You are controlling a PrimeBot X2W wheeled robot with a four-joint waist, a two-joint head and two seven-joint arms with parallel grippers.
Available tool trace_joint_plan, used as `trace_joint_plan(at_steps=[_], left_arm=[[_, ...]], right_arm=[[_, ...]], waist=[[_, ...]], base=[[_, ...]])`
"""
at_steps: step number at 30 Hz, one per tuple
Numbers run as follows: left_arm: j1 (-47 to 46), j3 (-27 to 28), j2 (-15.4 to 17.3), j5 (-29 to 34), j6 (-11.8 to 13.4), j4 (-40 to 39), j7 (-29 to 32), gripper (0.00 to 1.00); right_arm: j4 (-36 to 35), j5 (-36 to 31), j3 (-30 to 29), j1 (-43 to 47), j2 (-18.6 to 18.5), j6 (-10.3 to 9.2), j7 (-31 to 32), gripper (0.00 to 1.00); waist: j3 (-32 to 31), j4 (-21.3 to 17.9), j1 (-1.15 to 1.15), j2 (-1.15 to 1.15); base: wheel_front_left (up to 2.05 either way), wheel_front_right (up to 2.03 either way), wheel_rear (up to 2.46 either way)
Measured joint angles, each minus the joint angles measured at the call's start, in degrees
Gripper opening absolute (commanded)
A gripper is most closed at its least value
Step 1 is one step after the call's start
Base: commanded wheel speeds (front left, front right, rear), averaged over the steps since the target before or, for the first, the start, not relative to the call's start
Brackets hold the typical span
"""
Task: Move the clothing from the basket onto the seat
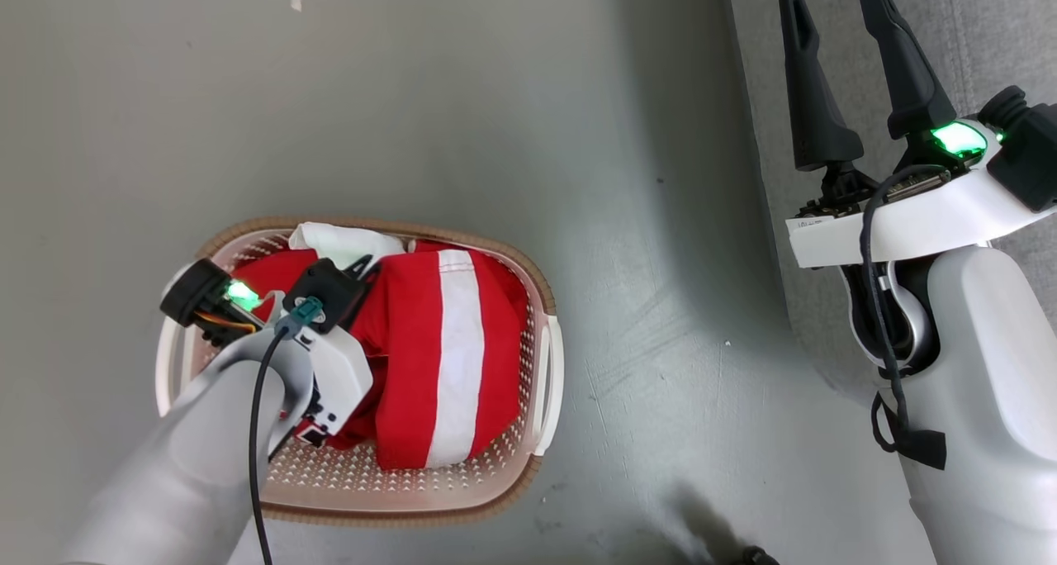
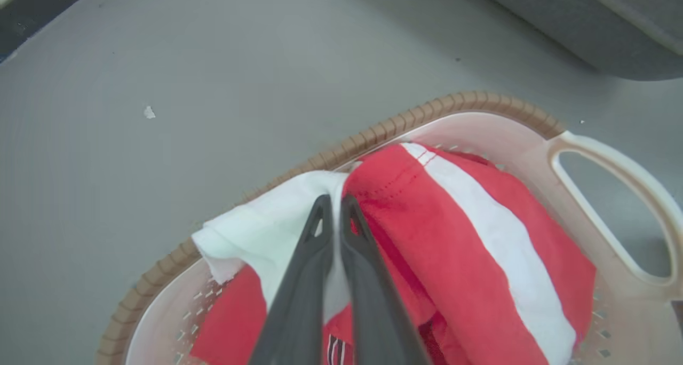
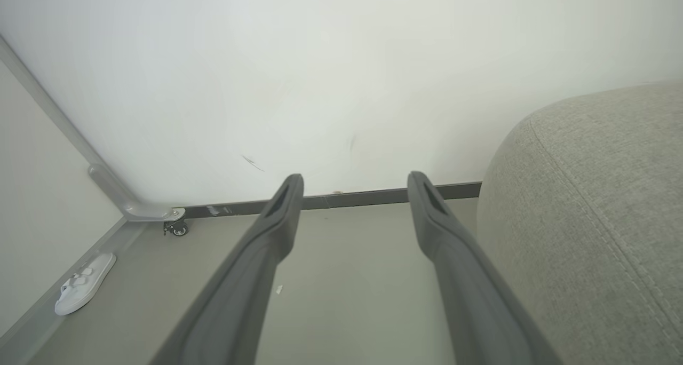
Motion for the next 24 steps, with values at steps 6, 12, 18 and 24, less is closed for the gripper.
trace_joint_plan(at_steps=[6, 12, 18, 24], left_arm=[[2.8, 1.4, 0.3, -1.1, -0.3, -3.7, 0.0, 0.0], [4.5, 3.1, 1.3, -1.9, -0.4, -8.0, 0.0, 0.0], [6.7, 4.5, 1.5, -3.3, -0.6, -12.0, 0.0, 0.0], [9.9, 5.7, 1.6, -4.3, -0.7, -15.0, 0.0, 0.0]], right_arm=[[1.1, -0.5, -0.2, 0.5, 0.0, 0.0, 0.0, 1.0], [1.4, -1.0, -0.5, 1.3, -0.1, 0.0, 0.0, 1.0], [2.4, -1.7, -0.6, 1.4, -0.1, 0.0, 0.0, 1.0], [3.3, -2.6, -0.8, 3.6, -0.2, 0.0, 0.0, 1.0]], waist=[[-2.4, 0.8, 0.0, 0.0], [-4.9, 1.6, 0.0, 0.0], [-7.6, 2.5, 0.0, 0.0], [-10.3, 3.4, 0.0, 0.0]], base=[[0.0, 0.0, 0.0], [0.0, 0.0, 0.0], [0.0, 0.0, 0.0], [0.0, 0.0, 0.0]])
